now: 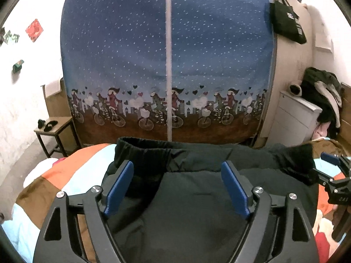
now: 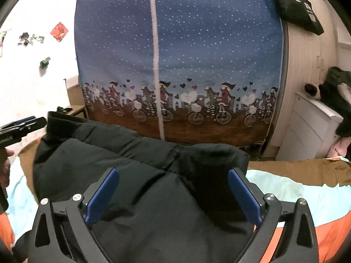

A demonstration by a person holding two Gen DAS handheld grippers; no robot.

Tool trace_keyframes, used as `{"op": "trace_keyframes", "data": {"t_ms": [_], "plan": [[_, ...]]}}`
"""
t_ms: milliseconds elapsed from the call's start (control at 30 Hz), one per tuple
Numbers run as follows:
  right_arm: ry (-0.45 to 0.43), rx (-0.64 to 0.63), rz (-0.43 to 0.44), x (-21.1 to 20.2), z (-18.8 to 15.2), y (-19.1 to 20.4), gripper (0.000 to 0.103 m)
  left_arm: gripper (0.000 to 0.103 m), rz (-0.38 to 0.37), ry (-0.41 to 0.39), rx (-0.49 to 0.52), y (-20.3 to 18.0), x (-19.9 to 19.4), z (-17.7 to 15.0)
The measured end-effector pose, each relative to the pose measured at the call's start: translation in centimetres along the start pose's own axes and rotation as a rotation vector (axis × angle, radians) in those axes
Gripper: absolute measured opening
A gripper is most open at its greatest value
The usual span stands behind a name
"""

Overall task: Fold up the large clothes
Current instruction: 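Open both tools and press the folded jacket flat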

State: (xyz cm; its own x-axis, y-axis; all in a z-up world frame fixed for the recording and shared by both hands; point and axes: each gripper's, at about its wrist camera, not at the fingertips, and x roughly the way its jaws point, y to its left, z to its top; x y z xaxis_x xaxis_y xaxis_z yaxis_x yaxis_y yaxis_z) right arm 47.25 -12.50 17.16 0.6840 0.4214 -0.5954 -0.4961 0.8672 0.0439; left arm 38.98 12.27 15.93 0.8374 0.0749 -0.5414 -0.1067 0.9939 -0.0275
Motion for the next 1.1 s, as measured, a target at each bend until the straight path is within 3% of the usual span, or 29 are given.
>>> {"op": "trace_keyframes", "data": {"t_ms": [233, 500, 600, 733, 833, 900, 1100], "plan": [[0.020, -0.043, 0.032, -1.2, -1.8, 2.0, 0.103, 0.079, -0.056, 0.028, 0.069, -1.7, -1.8, -2.8], [0.138, -0.056, 0.096, -0.3, -6.5, 3.2, 0.103, 0.080, -0.116, 0.176, 0.158, -3.4, 0.0, -9.7], [0.154, -0.135, 0.113, -0.4, -8.6, 4.3, 0.103, 0.080, -0.147, 0.208, 0.169, -3.6, 0.5, -11.7], [0.191, -0.228, 0.112, 0.7, -10.4, 5.4, 0.103, 0.080, -0.120, 0.222, 0.200, -4.0, 1.8, -13.1], [0.208, -0.207, 0.096, 2.7, -10.9, 4.9, 0.103, 0.080, -0.109, 0.240, 0.180, -3.5, 3.4, -13.5], [0.212, -0.174, 0.086, 4.1, -11.1, 4.3, 0.103, 0.088, -0.102, 0.240, 0.176, -3.5, 4.3, -13.6], [0.135, -0.192, 0.051, 7.3, -9.1, 3.8, 0.103, 0.097, -0.030, 0.197, 0.166, -3.6, 6.8, -12.8]]}}
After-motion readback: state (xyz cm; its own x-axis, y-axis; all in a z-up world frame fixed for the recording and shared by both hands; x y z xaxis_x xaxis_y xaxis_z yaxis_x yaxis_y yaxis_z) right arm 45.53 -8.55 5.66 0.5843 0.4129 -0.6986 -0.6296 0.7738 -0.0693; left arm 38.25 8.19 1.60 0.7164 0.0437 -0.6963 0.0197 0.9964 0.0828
